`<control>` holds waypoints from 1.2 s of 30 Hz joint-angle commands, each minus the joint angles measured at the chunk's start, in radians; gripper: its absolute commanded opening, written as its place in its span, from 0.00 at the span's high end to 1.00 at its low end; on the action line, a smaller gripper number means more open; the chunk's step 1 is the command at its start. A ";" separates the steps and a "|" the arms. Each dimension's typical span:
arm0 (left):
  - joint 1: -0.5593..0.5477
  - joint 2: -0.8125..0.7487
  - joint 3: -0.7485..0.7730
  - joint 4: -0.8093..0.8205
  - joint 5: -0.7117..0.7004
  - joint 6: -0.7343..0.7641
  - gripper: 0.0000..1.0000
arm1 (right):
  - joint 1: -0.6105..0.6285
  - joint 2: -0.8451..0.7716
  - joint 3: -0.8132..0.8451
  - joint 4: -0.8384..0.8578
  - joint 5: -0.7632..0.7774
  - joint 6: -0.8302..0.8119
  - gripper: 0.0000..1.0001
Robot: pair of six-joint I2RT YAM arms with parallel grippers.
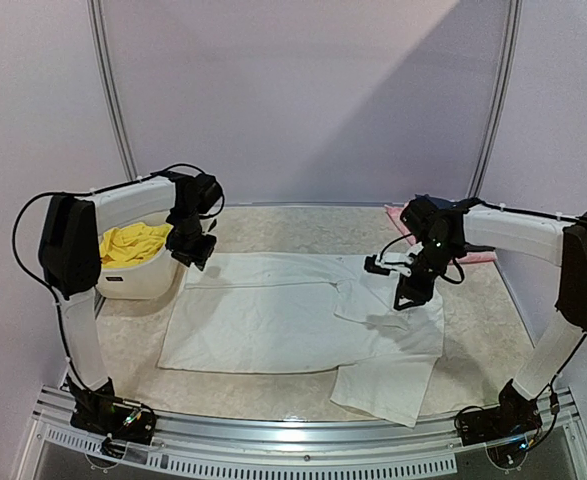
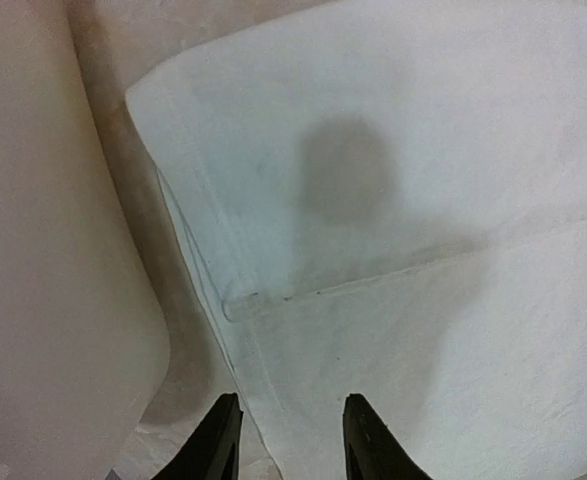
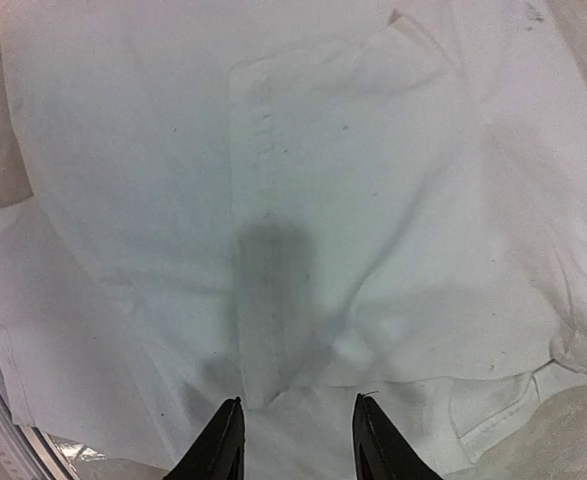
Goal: Fold and stack the mixed laundry pile
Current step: Smooth out the 1/3-folded T-shirt at the center of the board.
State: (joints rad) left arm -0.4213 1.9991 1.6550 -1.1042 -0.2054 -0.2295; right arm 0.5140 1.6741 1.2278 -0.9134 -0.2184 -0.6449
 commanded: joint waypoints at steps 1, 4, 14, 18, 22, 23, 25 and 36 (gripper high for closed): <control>-0.081 -0.029 0.016 -0.045 -0.077 0.118 0.64 | -0.111 -0.093 0.063 0.025 -0.183 0.075 0.60; -0.158 -0.092 -0.009 -0.028 -0.071 0.185 0.64 | -0.111 -0.217 -0.003 -0.001 -0.279 -0.009 0.47; -0.278 -0.238 -0.122 0.114 0.004 0.228 0.64 | 0.040 -0.452 -0.288 -0.070 -0.095 -0.209 0.44; -0.301 -0.121 0.029 0.122 0.049 0.158 0.63 | -0.003 -0.463 -0.224 0.074 -0.053 -0.122 0.47; -0.280 0.085 0.297 0.074 0.016 0.111 0.63 | -0.175 -0.287 -0.006 0.149 -0.227 0.020 0.55; -0.267 0.140 0.362 0.051 0.007 0.086 0.64 | -0.214 -0.201 0.043 0.167 -0.258 0.054 0.56; -0.230 0.236 0.459 0.044 0.023 0.036 0.64 | -0.265 -0.082 0.136 0.197 -0.286 0.105 0.59; -0.057 0.276 0.247 0.188 0.222 -0.102 0.67 | -0.438 0.382 0.355 0.264 -0.391 0.284 0.67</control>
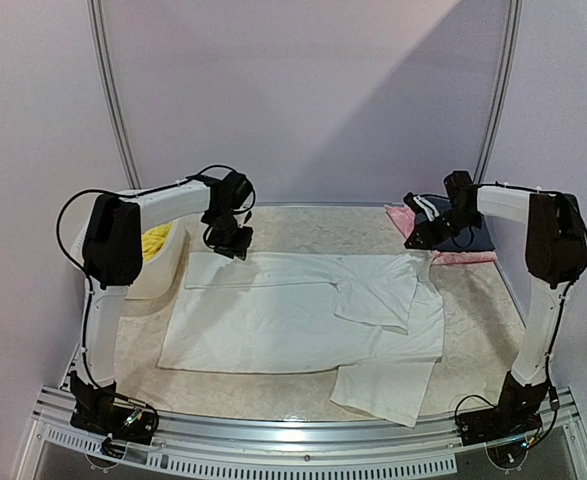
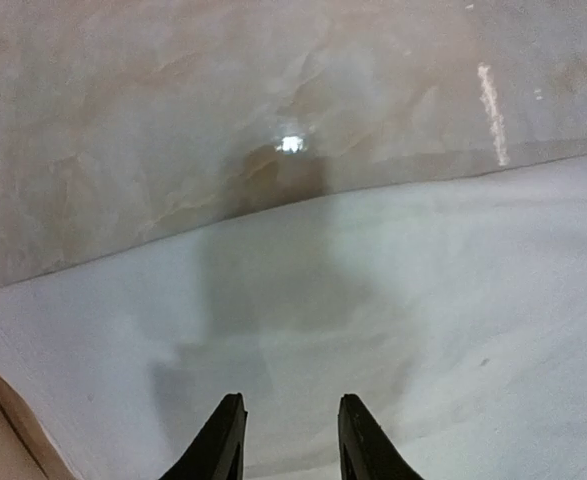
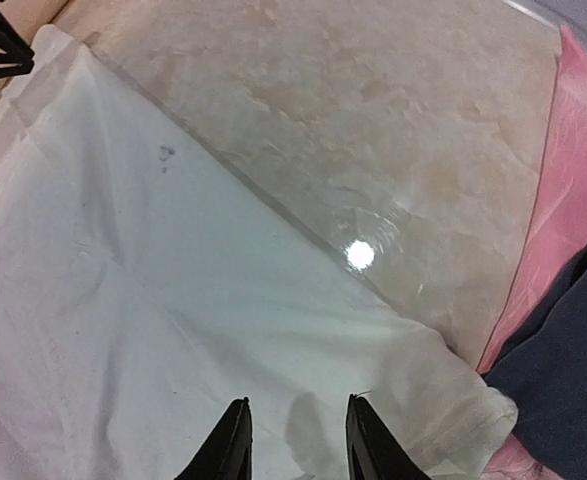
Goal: Fold and stack the mixed laundry pile
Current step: Smooth out the 1/3-folded T-shirt at the center of the board.
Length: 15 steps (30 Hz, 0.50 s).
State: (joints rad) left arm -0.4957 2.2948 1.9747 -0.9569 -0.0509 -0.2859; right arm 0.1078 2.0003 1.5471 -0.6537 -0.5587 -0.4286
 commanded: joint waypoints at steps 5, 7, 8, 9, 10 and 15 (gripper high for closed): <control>0.044 0.007 -0.142 0.041 0.054 -0.052 0.67 | -0.064 0.142 0.070 -0.003 -0.010 0.081 0.67; 0.057 0.019 -0.162 0.034 0.055 -0.055 0.67 | -0.080 0.186 0.103 -0.011 0.020 0.109 0.67; 0.063 0.023 -0.176 0.029 0.055 -0.057 0.67 | -0.089 0.202 0.120 -0.019 0.031 0.119 0.67; 0.067 0.024 -0.191 0.024 0.054 -0.056 0.67 | -0.096 0.222 0.136 -0.023 0.042 0.133 0.67; 0.071 0.023 -0.207 0.022 0.040 -0.055 0.67 | -0.098 0.234 0.148 -0.029 0.059 0.143 0.67; 0.089 0.005 -0.267 0.004 -0.047 -0.039 0.67 | -0.099 0.283 0.167 -0.049 0.096 0.154 0.67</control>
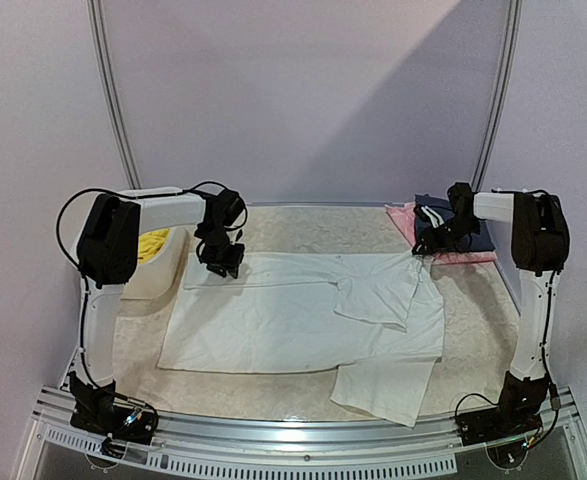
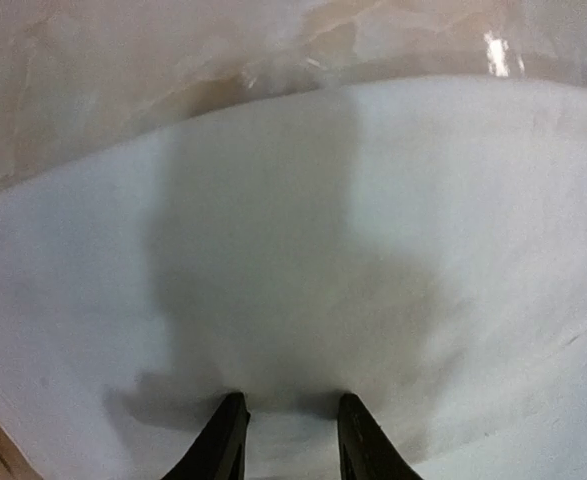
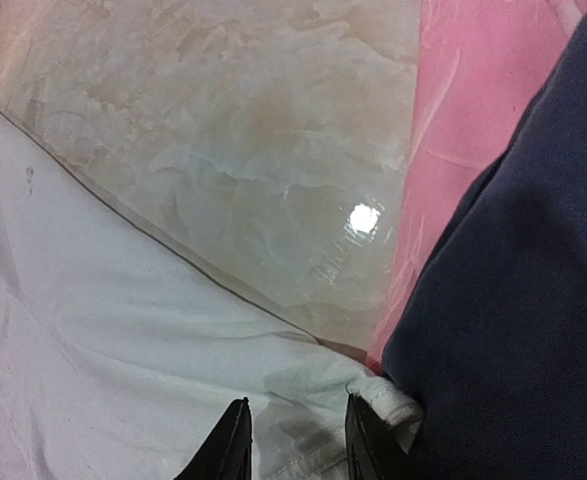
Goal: Fold and stack the mixed laundry pile
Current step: Smooth out the 1/3-folded T-shirt at the center of the board.
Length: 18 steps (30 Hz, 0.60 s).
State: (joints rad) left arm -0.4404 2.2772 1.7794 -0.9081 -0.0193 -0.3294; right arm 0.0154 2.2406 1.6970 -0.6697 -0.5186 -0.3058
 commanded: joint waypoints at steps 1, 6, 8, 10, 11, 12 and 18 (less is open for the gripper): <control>0.039 0.020 -0.082 -0.046 -0.089 0.007 0.67 | -0.007 0.047 0.015 -0.035 0.061 0.029 0.67; 0.057 0.007 -0.104 -0.077 -0.156 0.013 0.67 | -0.007 0.057 0.014 -0.083 0.134 0.040 0.67; 0.065 -0.001 -0.118 -0.075 -0.164 0.016 0.67 | -0.007 0.044 -0.006 -0.084 0.158 0.043 0.66; 0.068 -0.008 -0.130 -0.064 -0.166 0.019 0.67 | -0.007 0.022 -0.028 -0.084 0.164 0.051 0.66; 0.068 -0.011 -0.135 -0.060 -0.167 0.020 0.67 | -0.007 0.015 -0.035 -0.086 0.161 0.062 0.66; 0.067 -0.014 -0.136 -0.055 -0.163 0.022 0.67 | -0.007 0.007 -0.043 -0.092 0.155 0.068 0.66; 0.048 -0.059 -0.127 -0.025 -0.117 0.035 0.67 | -0.006 -0.013 -0.042 -0.125 0.101 0.103 0.67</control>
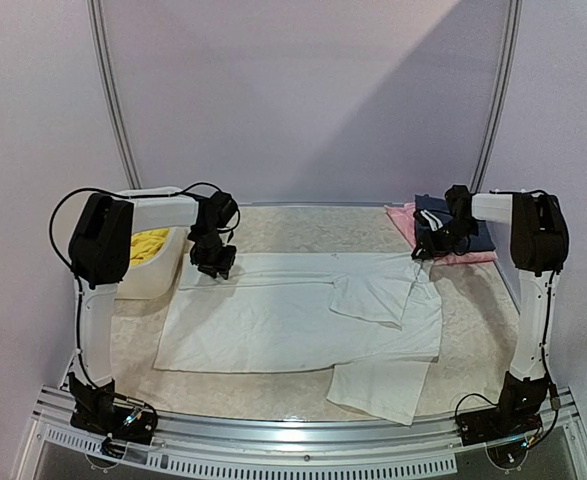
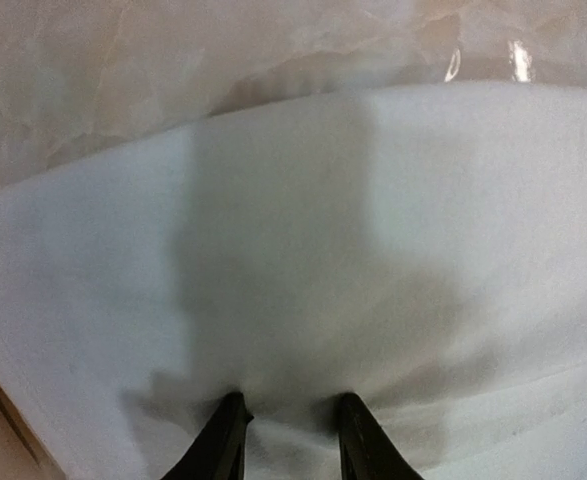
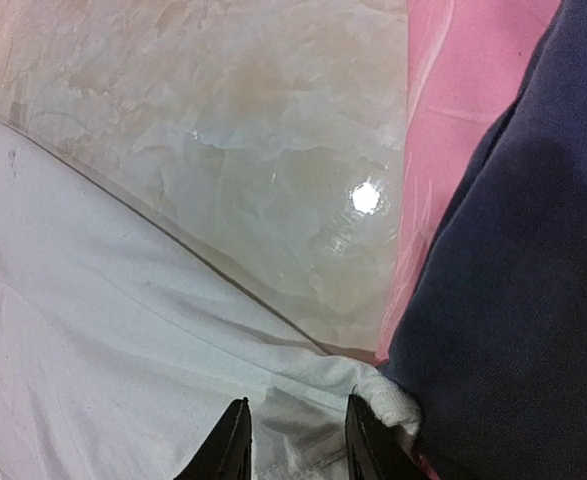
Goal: Fold and stack the mixed laundry pile
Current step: Smooth out the 1/3-folded T-shirt at the center of the board, then pick up the 1/3-folded T-shirt from the center of the board.
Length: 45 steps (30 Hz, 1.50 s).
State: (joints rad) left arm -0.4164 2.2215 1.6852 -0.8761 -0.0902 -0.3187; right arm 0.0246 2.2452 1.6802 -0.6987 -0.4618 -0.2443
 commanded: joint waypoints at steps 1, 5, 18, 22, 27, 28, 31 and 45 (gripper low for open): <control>0.015 -0.022 -0.026 -0.056 -0.037 0.032 0.67 | -0.016 -0.030 -0.026 -0.102 0.024 0.047 0.67; -0.044 -0.119 0.010 -0.048 -0.034 0.090 0.67 | -0.016 -0.162 -0.053 -0.107 -0.016 0.056 0.58; -0.150 -0.374 0.011 -0.113 -0.165 0.114 0.64 | 0.094 -0.746 -0.479 -0.297 -0.145 -0.427 0.49; -0.153 -0.404 -0.042 -0.103 -0.167 0.105 0.64 | 0.276 -0.909 -0.673 -0.411 -0.113 -0.683 0.52; -0.154 -0.430 -0.095 -0.083 -0.176 0.101 0.64 | 0.552 -1.110 -0.802 -0.435 -0.046 -0.768 0.57; -0.154 -0.432 -0.104 -0.082 -0.175 0.099 0.64 | 0.615 -1.136 -0.822 -0.432 -0.022 -0.769 0.58; -0.154 -0.439 -0.123 -0.082 -0.177 0.087 0.64 | 0.804 -1.188 -0.893 -0.395 0.087 -0.742 0.61; -0.154 -0.589 -0.248 -0.091 -0.253 0.032 0.64 | 1.234 -1.053 -1.024 -0.160 0.385 -0.642 0.61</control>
State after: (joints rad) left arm -0.5659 1.6855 1.4734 -0.9581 -0.3046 -0.2672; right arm 1.2007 1.1744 0.6716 -0.9569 -0.1303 -0.9024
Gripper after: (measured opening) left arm 0.362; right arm 0.393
